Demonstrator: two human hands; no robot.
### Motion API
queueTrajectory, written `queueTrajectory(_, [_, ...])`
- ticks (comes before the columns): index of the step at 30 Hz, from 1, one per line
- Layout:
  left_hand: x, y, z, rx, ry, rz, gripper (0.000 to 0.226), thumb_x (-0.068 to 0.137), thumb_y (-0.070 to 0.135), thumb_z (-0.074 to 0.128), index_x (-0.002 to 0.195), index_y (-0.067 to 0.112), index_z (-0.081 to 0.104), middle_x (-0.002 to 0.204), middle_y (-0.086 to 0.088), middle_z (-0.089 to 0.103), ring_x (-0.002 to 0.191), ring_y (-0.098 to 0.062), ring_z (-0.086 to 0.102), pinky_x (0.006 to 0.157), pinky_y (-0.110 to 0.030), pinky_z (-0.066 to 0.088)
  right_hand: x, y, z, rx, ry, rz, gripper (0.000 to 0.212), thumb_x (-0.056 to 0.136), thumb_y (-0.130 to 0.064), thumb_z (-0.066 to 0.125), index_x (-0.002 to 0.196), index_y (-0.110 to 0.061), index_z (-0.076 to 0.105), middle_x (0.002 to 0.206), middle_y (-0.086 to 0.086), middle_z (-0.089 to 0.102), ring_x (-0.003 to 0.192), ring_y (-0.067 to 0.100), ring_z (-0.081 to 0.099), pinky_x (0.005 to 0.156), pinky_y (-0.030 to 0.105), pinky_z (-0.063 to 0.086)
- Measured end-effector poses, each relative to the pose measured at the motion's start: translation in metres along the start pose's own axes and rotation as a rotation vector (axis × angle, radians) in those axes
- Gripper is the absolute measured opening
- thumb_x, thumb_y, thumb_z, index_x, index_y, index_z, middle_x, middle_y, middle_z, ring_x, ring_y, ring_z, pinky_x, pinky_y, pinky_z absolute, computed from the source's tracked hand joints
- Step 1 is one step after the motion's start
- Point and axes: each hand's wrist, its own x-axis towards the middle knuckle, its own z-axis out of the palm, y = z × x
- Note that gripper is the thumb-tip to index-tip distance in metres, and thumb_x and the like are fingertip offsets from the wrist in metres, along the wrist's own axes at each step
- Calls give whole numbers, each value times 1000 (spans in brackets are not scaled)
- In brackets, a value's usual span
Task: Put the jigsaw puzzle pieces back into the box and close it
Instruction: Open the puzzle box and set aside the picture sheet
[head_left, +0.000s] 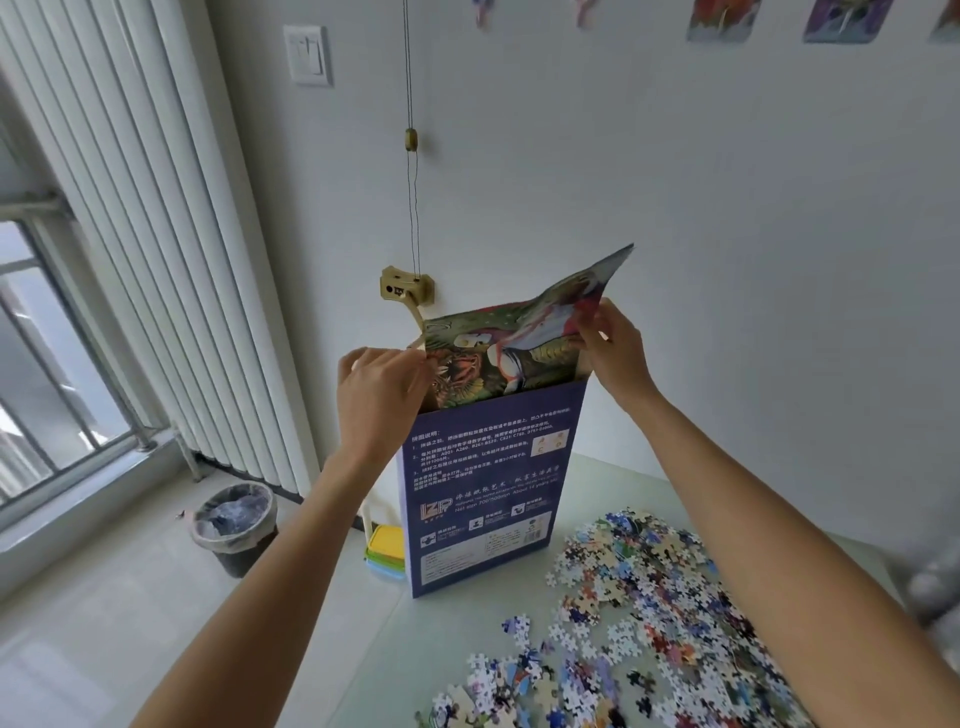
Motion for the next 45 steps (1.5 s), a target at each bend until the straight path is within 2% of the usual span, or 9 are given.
queueTrajectory(4, [-7, -10, 11, 107, -63, -9, 23, 88, 38, 57, 84, 22, 73, 107, 3, 68, 109, -25, 52, 99, -51, 32, -1, 7, 4, -65, 4, -30, 27, 93, -24, 54, 111, -4, 48, 103, 1, 60, 94, 14, 58, 73, 23, 52])
queueTrajectory(11, [-15, -22, 17, 175, -143, -75, 16, 82, 36, 68, 87, 23, 75, 127, -4, 57, 124, -32, 40, 104, -55, 28, -4, 14, 10, -49, -19, 2, 27, 90, -30, 59, 104, -11, 47, 108, -2, 57, 99, 13, 55, 72, 17, 48])
queueTrajectory(14, [-18, -23, 16, 139, -186, -98, 27, 82, 39, 67, 103, 22, 70, 134, -4, 51, 128, -31, 34, 102, -48, 32, -5, 22, 9, -55, -7, 67, 24, 90, -32, 58, 91, -9, 51, 96, 2, 61, 83, 10, 57, 60, 10, 45])
queueTrajectory(17, [-23, -21, 16, 15, -220, -154, 48, 81, 38, 68, 125, 24, 54, 141, -4, 41, 129, -28, 31, 99, -43, 37, -4, 32, 7, -137, -13, 77, 25, 89, -34, 60, 86, -10, 53, 88, 5, 63, 79, 16, 56, 61, 21, 44])
queueTrajectory(20, [-26, -23, 18, -142, -224, -220, 59, 80, 32, 71, 133, 22, 45, 142, -7, 37, 123, -24, 42, 95, -36, 43, -5, 39, 8, -166, -66, 90, 27, 89, -33, 60, 96, -7, 58, 101, 9, 67, 89, 21, 61, 68, 25, 48])
queueTrajectory(24, [-30, -28, 24, -231, -219, -228, 62, 80, 26, 71, 134, 17, 42, 140, -9, 37, 116, -23, 49, 94, -41, 50, -7, 38, 11, -244, -67, -4, 28, 91, -22, 59, 115, -8, 54, 116, 7, 63, 100, 15, 59, 74, 10, 43])
queueTrajectory(28, [-33, -34, 30, -239, -184, -215, 61, 81, 23, 71, 134, 17, 42, 140, -9, 38, 115, -20, 50, 94, -41, 50, -17, 31, 19, -470, -48, -259, 30, 90, -13, 56, 120, -12, 53, 123, 6, 57, 111, 21, 53, 87, 25, 45])
queueTrajectory(32, [-36, -34, 33, -271, -129, -225, 60, 79, 23, 73, 132, 17, 45, 135, -9, 42, 103, -12, 51, 87, -29, 51, -31, 26, 35, -601, -302, -522, 23, 90, -15, 57, 112, -14, 62, 115, 2, 63, 114, 17, 52, 97, 30, 39])
queueTrajectory(45, [-58, -32, 23, -357, -140, -252, 72, 74, 28, 77, 135, 19, 41, 136, -9, 40, 114, -16, 50, 89, -28, 50, -65, 29, 56, -668, -369, -366, 32, 93, -25, 53, 124, -15, 56, 125, 2, 58, 119, 17, 50, 98, 27, 34])
